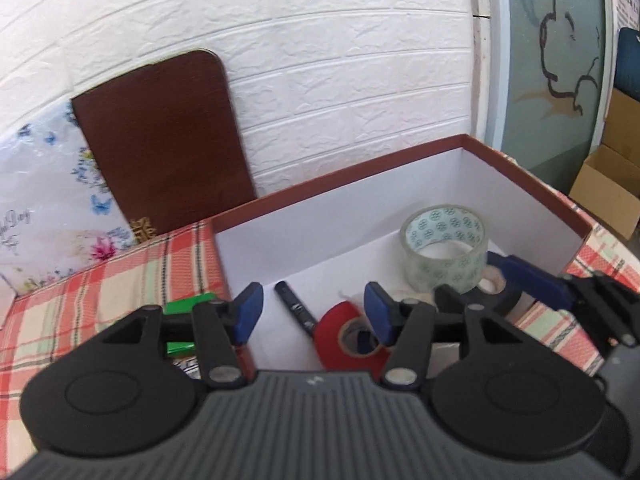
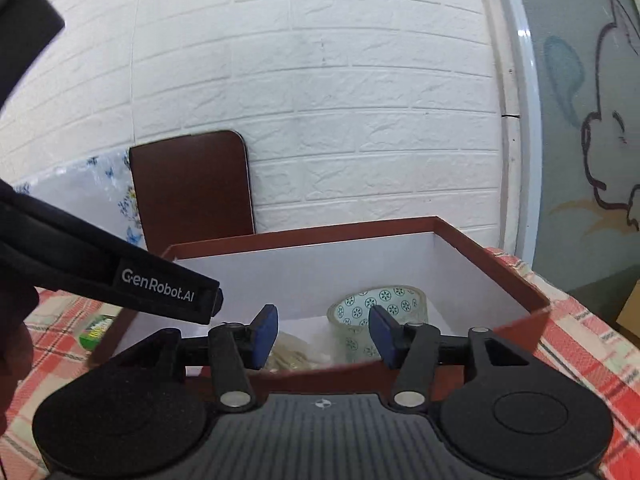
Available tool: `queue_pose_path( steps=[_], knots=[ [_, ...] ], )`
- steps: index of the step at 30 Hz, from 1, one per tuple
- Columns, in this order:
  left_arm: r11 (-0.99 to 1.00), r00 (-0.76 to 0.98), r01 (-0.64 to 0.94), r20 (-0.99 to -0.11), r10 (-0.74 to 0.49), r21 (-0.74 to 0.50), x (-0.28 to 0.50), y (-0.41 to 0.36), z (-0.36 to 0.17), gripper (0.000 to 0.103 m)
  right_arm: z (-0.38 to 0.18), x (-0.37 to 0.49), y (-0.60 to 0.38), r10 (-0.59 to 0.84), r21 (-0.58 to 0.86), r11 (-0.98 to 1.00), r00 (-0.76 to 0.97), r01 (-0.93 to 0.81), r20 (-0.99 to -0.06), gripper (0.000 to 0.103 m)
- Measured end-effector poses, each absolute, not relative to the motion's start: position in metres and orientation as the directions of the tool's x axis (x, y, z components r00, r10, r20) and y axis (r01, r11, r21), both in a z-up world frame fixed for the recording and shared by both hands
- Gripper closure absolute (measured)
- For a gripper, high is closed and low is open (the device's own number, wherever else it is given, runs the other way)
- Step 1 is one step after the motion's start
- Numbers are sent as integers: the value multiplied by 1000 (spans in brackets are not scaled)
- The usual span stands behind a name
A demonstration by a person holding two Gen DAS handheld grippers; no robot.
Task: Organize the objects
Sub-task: 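Carry the cotton swab bag into the box and release it, then withdraw the right gripper and move it to the snack packet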
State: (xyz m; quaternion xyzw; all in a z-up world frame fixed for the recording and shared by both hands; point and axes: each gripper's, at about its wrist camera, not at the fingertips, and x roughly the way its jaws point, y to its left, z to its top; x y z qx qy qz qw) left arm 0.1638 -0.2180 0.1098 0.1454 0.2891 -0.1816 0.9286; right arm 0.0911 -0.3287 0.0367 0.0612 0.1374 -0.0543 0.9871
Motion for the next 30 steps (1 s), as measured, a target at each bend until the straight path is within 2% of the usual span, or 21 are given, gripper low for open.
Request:
queue_pose_path(
  steps=[8, 16, 30],
  knots=[
    [893, 777, 422, -571, -265, 159, 119, -191, 118, 42, 44, 35, -313, -90, 119, 985, 965, 122, -248, 49],
    [903, 764, 416, -581, -280, 112, 90, -163, 114, 42, 49, 12, -296, -54, 112, 990, 959, 88, -277, 49],
    [945, 769, 315, -607, -201, 85, 93, -96, 89, 41, 46, 10, -240, 48, 33, 999, 941, -39, -335, 49]
  ],
)
